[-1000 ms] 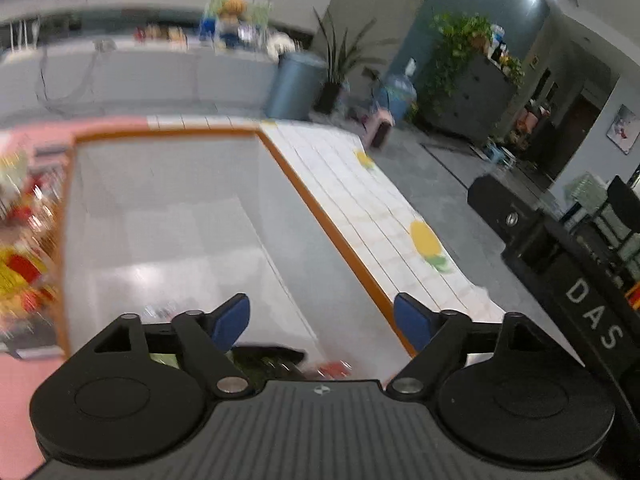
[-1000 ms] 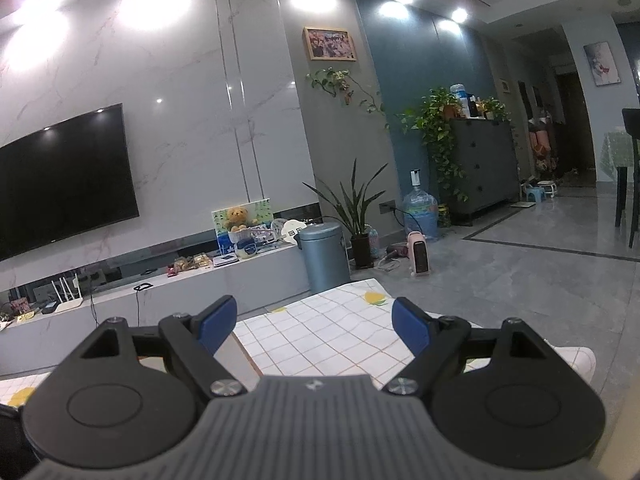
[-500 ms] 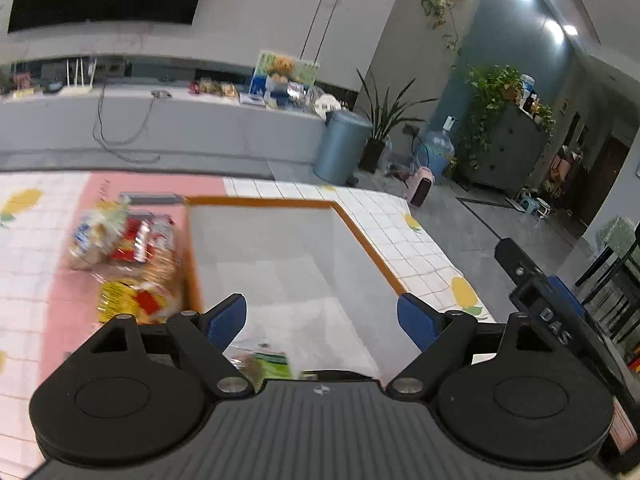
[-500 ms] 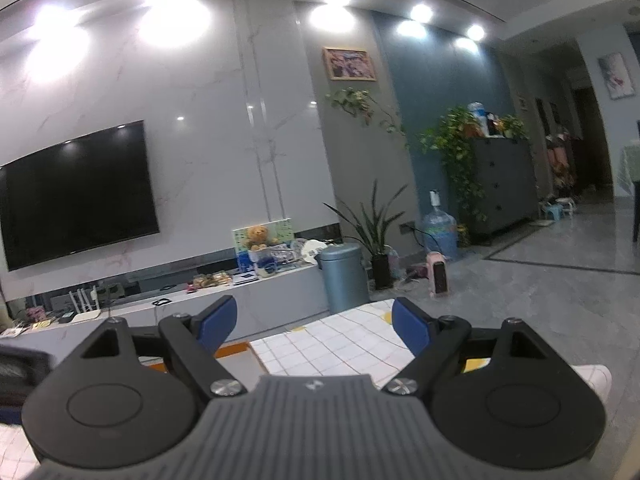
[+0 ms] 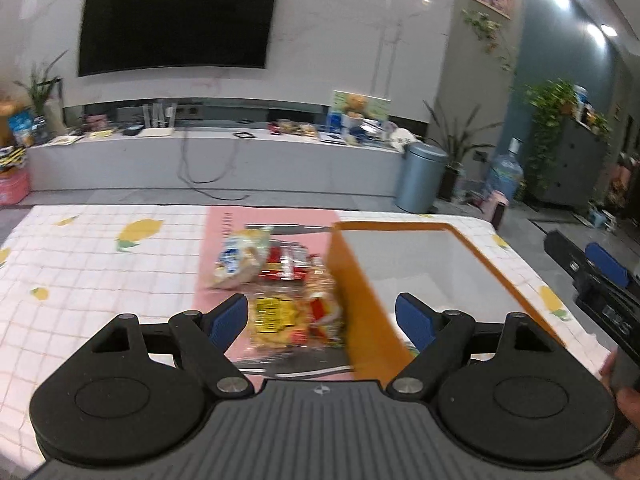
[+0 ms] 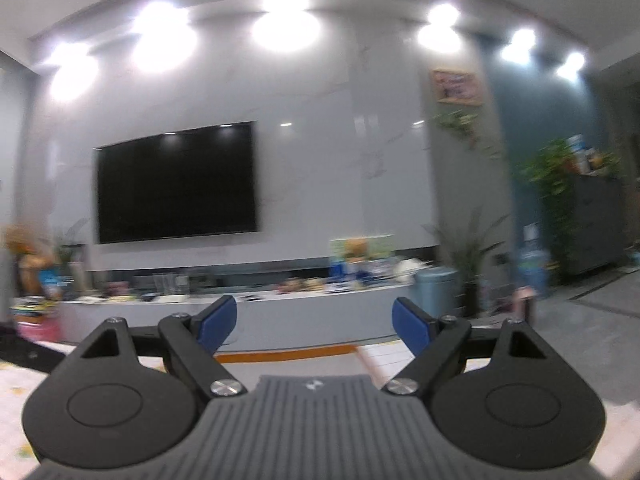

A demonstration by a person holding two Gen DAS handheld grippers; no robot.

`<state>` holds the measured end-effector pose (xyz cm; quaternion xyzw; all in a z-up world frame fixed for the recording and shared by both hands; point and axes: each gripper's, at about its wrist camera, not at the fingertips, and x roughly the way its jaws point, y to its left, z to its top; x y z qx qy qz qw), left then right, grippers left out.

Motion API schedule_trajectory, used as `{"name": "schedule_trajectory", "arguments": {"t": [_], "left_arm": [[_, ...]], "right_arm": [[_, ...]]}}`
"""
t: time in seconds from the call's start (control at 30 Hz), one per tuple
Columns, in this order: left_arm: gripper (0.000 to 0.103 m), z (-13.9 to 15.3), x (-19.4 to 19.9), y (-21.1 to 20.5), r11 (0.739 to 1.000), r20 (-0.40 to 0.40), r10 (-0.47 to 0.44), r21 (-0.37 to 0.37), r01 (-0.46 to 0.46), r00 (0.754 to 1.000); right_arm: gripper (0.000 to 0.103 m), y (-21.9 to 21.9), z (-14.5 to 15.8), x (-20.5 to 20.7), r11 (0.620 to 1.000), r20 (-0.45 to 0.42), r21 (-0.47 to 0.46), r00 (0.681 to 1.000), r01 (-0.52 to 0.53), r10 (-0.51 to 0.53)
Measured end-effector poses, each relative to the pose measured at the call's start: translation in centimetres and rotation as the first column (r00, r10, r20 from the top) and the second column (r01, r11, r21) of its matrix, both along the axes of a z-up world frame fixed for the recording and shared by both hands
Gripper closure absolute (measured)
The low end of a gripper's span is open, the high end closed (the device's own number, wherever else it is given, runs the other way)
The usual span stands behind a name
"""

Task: Organize snacks
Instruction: 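Move both open tools back over the snacks on the table, then reach the right tool to the red-yellow chip bag and close on it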

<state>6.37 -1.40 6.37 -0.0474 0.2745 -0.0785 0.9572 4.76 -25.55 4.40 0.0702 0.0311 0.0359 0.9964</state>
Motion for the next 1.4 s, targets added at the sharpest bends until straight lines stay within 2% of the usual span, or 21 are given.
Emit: {"name": "schedule_trajectory", "arguments": {"t": [0.1,0.2,0.27,0.47,0.53,0.6,0.73,0.87,0.97,1.03,1.1,1.27,1.4], "left_arm": [[0.009,-0.6,0.2,1.5,0.999,0.014,0.048,0.025,-0.048,0.999],[0.013,-1.7,0.2,3.2,0.992,0.037,0.118,0.048,-0.120,0.992],[0.020,-2.8,1.2,4.8,0.982,-0.016,0.190,0.025,-0.190,0.982],[0.024,-6.4,3.4,9.3,0.949,-0.177,0.282,-0.095,-0.301,0.943],[0.024,-7.0,3.6,10.3,0.942,-0.194,0.296,-0.101,-0.320,0.935],[0.024,-7.0,3.3,11.1,0.938,-0.187,0.319,-0.075,-0.337,0.929],[0.022,-6.7,2.7,11.9,0.928,-0.138,0.363,-0.028,-0.370,0.921],[0.022,-7.3,3.3,12.6,0.913,-0.165,0.400,-0.018,-0.409,0.901],[0.022,-7.8,4.0,12.9,0.910,-0.195,0.402,-0.024,-0.414,0.895],[0.022,-7.7,3.9,12.9,0.913,-0.195,0.394,-0.033,-0.407,0.898],[0.022,-7.4,3.6,12.8,0.920,-0.180,0.378,-0.039,-0.391,0.908],[0.022,-6.9,3.4,12.0,0.933,-0.148,0.352,-0.022,-0.359,0.924],[0.022,-6.9,3.4,11.8,0.936,-0.159,0.345,-0.012,-0.351,0.925]], "right_arm": [[0.024,0.9,-0.2,-0.2,0.995,-0.004,0.048,0.996,-0.086,0.086],[0.027,2.7,-0.4,-0.2,0.988,-0.015,0.029,0.989,-0.149,0.149],[0.027,4.3,-0.8,-0.2,0.985,-0.037,-0.010,0.984,-0.174,0.174],[0.027,9.7,-2.3,-0.3,0.960,-0.087,-0.121,0.966,-0.252,0.243],[0.026,11.7,-3.2,-0.2,0.947,-0.110,-0.152,0.957,-0.282,0.267],[0.027,13.5,-4.3,-0.3,0.930,-0.133,-0.188,0.947,-0.315,0.293],[0.028,17.5,-6.8,0.0,0.896,-0.189,-0.320,0.947,-0.309,0.260],[0.032,19.5,-8.9,1.9,0.867,-0.233,-0.410,0.952,-0.282,0.199],[0.032,20.3,-9.6,3.5,0.871,-0.281,-0.375,0.934,-0.318,0.221],[0.032,21.0,-10.3,4.1,0.870,-0.305,-0.367,0.926,-0.329,0.222],[0.031,21.1,-10.7,4.8,0.879,-0.323,-0.361,0.926,-0.313,0.198],[0.032,19.4,-11.4,6.6,0.933,-0.370,-0.273,0.921,-0.235,0.124],[0.035,19.1,-11.5,7.4,0.935,-0.360,-0.274,0.926,-0.224,0.116]]}}
